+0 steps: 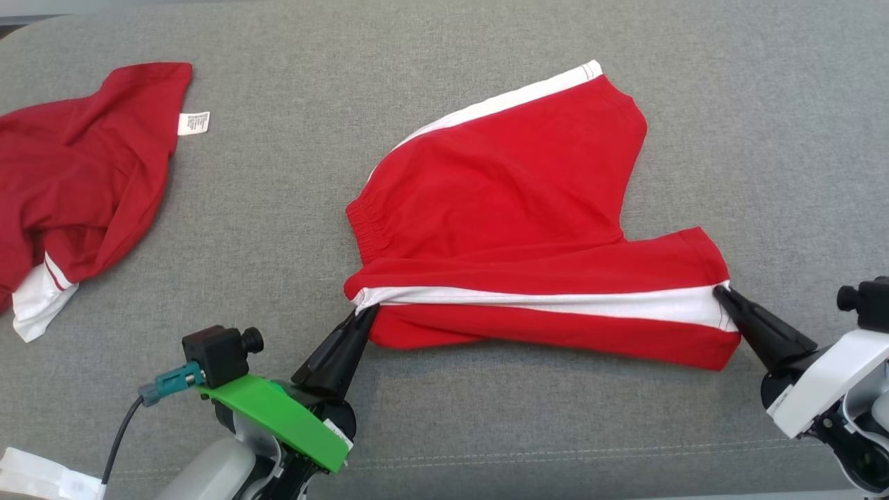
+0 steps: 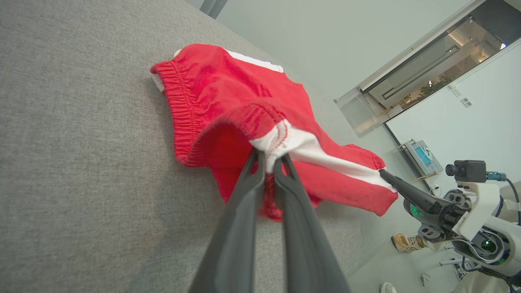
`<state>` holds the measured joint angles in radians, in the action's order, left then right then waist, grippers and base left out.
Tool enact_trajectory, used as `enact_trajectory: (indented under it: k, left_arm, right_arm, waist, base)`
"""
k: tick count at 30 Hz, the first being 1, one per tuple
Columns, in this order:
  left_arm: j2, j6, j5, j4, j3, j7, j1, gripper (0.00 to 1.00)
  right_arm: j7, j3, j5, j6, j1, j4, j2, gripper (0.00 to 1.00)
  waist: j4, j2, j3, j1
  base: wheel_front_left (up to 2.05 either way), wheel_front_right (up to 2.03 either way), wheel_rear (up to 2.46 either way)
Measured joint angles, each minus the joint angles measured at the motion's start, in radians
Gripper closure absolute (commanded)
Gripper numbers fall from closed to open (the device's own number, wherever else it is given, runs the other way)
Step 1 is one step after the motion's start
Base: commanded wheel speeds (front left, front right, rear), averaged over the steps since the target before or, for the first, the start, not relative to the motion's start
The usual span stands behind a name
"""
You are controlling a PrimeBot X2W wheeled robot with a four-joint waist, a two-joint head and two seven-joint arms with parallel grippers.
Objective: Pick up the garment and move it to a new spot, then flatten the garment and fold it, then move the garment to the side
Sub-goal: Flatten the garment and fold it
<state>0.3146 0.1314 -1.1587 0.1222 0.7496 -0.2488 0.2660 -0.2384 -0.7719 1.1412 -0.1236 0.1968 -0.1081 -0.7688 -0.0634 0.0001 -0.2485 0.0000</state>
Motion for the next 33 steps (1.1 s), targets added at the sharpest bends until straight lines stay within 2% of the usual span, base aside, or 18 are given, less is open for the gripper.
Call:
enact_trajectory:
  k: [4, 20, 26, 33]
  left_arm:
    - [-0.003, 0.0, 0.0, 0.0, 0.0, 0.0, 0.0, 1.0]
    - [-0.008, 0.0, 0.038, 0.025, 0.001, 0.0, 0.0, 1.0]
    - [-0.006, 0.0, 0.044, 0.025, -0.028, 0.0, -0.045, 1.0]
    - [0.014, 0.0, 0.043, -0.014, -0.072, 0.0, -0.083, 1.0]
  right_arm:
    - [0.0, -0.03, -0.049, 0.0, 0.001, -0.001, 0.005, 1.0]
    - [0.0, -0.065, -0.103, 0.0, 0.009, -0.002, 0.001, 1.0]
    - [-0.005, -0.037, -0.026, 0.0, -0.033, 0.025, 0.011, 1.0]
    - [-0.009, 0.066, 0.088, 0.0, -0.056, 0.146, 0.019, 1.0]
  waist:
    - [-0.005, 0.0, -0.007, 0.0]
    - [-0.016, 0.0, -0.003, 0.0]
    - [-0.017, 0.0, 0.031, 0.0]
    - [-0.006, 0.0, 0.069, 0.0]
  base:
    - [0.0, 0.0, 0.0]
    - [0.0, 0.0, 0.0]
    - [0.0, 0.0, 0.0]
    - [0.0, 0.0, 0.0]
